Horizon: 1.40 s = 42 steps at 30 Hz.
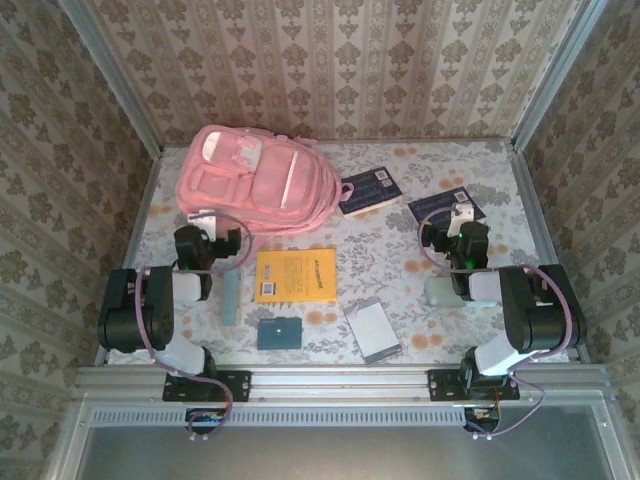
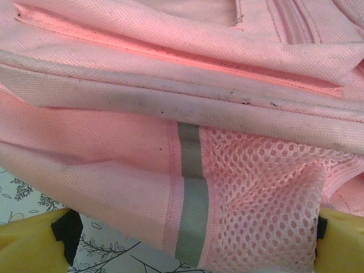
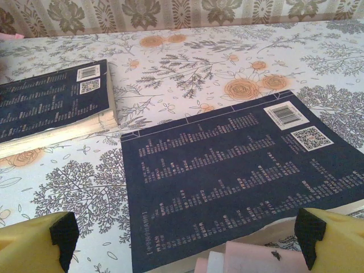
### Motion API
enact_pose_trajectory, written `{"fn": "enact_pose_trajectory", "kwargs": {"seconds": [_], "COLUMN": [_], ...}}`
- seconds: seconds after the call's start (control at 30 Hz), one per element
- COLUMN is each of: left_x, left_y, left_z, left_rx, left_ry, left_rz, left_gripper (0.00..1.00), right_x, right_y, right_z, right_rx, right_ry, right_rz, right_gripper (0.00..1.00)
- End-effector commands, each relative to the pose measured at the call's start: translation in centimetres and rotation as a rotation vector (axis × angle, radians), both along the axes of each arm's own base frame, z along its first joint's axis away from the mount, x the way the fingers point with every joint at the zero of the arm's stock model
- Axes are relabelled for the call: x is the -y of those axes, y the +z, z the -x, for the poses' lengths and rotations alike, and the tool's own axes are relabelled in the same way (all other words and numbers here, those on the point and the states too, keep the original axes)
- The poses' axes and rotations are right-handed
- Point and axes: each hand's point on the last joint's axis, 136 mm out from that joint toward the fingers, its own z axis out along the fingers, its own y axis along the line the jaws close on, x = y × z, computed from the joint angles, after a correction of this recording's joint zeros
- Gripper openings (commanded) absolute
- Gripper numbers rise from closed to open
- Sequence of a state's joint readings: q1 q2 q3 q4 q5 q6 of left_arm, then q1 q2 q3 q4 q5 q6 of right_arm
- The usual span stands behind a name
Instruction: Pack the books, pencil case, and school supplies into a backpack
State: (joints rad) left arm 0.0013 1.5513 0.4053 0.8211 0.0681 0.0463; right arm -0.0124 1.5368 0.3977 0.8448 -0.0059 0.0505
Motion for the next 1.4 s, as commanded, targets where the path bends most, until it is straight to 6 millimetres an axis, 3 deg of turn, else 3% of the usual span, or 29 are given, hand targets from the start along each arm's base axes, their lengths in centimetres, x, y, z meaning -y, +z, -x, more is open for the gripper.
{"fn": "enact_pose_trajectory", "kwargs": {"seconds": [0.0, 0.83, 0.93, 1.03, 1.13, 1.27, 1.37], "left_x": [0.1, -0.1, 0.3, 2.3, 4.0, 9.4, 12.9], "left_y": [1.3, 1.9, 3.8, 7.3, 12.8, 20.3, 23.2], "left_z": [-0.4, -0.1, 0.8, 1.8, 3.0, 5.6, 7.3], "left_rx": [0.047, 0.067, 0.100, 0.123, 0.240, 0.429, 0.424], "left_ry": [-0.009, 0.006, 0.010, -0.088, -0.093, -0.248, -0.306], "left_rz": [-0.010, -0.018, -0.050, -0.072, -0.110, -0.023, 0.070], "left_gripper": [1.00, 1.00, 1.00, 1.00, 1.00, 1.00, 1.00], "right_x": [-0.2, -0.2, -0.2, -1.2, -3.7, -7.3, -11.2], "right_y": [0.9, 1.0, 1.6, 3.4, 8.0, 15.2, 19.6], "right_z": [-0.4, -0.3, 0.6, 1.0, 1.5, 3.9, 5.9], "right_rx": [0.026, 0.034, 0.084, 0.095, 0.109, 0.250, 0.299], "right_ry": [0.008, 0.011, 0.011, 0.057, 0.138, 0.215, 0.301], "right_rz": [0.016, 0.013, 0.012, 0.033, 0.091, 0.078, 0.041], "right_gripper": [1.00, 1.00, 1.00, 1.00, 1.00, 1.00, 1.00]}}
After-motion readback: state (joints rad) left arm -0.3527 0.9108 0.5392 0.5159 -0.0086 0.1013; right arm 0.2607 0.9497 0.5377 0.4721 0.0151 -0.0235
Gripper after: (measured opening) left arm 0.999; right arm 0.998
